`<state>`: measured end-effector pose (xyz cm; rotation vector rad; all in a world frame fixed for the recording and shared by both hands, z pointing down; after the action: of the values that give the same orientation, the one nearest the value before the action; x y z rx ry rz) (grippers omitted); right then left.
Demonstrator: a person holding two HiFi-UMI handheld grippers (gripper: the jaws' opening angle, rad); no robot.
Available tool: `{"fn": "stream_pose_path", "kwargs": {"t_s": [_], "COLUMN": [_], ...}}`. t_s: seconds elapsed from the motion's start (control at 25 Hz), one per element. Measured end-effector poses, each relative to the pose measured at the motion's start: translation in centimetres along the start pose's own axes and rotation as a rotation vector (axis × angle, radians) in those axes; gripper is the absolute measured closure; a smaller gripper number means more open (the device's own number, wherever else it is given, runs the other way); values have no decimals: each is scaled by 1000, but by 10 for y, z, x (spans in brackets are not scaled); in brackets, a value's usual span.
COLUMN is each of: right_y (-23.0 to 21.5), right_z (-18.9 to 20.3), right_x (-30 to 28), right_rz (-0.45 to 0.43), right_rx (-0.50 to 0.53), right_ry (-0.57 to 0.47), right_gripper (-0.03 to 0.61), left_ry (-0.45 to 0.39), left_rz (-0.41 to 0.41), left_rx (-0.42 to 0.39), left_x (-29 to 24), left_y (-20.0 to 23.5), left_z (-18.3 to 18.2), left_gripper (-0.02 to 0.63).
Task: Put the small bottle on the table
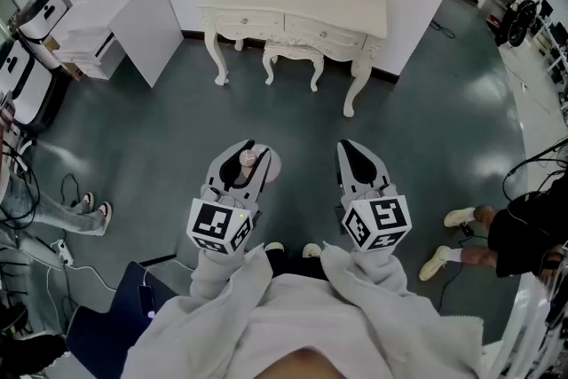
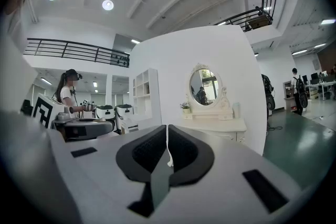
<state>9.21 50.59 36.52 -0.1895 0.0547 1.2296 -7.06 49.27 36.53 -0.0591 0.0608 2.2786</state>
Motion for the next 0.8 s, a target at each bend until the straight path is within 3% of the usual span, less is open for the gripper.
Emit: {"fn": "stream_pose_path", "kwargs": {"t_s": [0.32, 0.8], "right_y": [26, 26], "right_z": [8, 17], "right_x": [3, 4], "right_rz": [-30, 95], "right_rx": [-12, -26], "right_ry": [-20, -1], "right_gripper": [538, 538], "left_ry": [45, 57], "left_rz": [-2, -12], "left_rx": [9, 19], "left_x": [9, 28], "left_y": [-1, 29], "left_z": [10, 24], "left_gripper": [478, 477]}}
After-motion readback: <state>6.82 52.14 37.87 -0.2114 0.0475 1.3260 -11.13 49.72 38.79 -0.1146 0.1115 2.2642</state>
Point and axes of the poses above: the fingertips, and each gripper's own axes: x backward along the fingers, y to its left, z out of its underside, the point moved 1 cm from there along x, backward along the fingers, and after that the axes turned 2 degrees about y, right-handed, at the moved point
